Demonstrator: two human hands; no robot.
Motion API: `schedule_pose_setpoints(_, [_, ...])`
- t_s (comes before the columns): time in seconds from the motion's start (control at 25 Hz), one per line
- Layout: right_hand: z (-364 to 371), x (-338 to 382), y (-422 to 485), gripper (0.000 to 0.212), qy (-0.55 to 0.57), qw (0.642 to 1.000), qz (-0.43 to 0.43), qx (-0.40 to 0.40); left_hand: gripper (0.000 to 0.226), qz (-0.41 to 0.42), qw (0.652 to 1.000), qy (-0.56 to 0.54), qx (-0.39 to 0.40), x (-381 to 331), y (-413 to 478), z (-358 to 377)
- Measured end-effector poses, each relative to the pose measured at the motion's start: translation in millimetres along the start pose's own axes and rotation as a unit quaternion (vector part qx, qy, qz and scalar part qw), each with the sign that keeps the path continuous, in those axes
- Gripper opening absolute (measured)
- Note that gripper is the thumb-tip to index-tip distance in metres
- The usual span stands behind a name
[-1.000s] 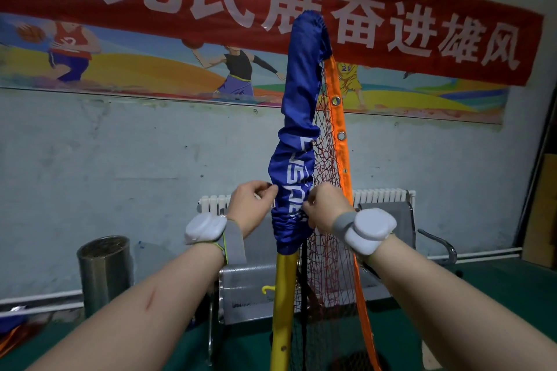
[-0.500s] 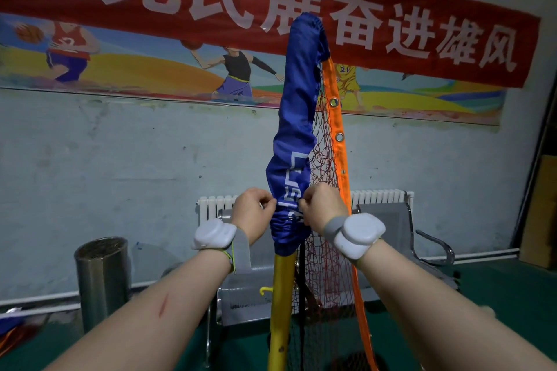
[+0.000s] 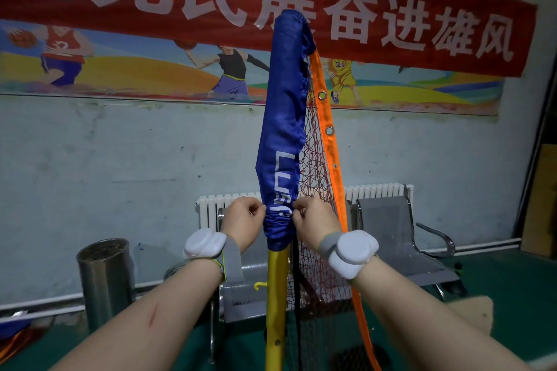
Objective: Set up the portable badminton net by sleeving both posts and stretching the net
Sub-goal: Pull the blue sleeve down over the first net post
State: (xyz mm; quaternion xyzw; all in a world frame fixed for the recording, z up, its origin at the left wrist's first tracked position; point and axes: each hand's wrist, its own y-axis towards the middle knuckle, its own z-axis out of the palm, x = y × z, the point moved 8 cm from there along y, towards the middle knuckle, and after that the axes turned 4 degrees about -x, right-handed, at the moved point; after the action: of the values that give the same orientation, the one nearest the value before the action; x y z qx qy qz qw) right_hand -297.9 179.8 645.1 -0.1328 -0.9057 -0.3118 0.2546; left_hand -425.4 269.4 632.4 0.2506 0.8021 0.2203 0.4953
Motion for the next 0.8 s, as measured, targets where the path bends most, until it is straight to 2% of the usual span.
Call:
schedule_pose_setpoints(0.16, [10, -18, -25, 0.051, 0.077, 0.997, -0.009, 0.026, 0.016, -0.023, 1.0, -0.008, -0.017, 5, -14, 8])
schedule_pose_setpoints(0.24, [13, -32, -32, 0.056, 0.104, 0.994, 0.001, 0.022, 0.015, -0.036, 0.999, -0.011, -0.033, 6, -23, 11])
schedule_pose_setpoints(0.32, [15, -42, -38, 0.054, 0.107, 0.994, 0.009, 0.023, 0.022, -0.044, 0.998, -0.011, -0.046, 3, -30, 12])
schedule_pose_setpoints(0.52, [20, -61, -48, 0.047, 0.126, 0.988, 0.003, 0.084, 0.044, -0.072, 0.995, -0.002, -0.07, -7, -47, 17])
schedule_pose_setpoints(0.8, [34, -69, -60, 0.034, 0.158, 0.977, 0.025, 0.14, 0.061, -0.068, 0.995, 0.072, -0.012, -20, -55, 22])
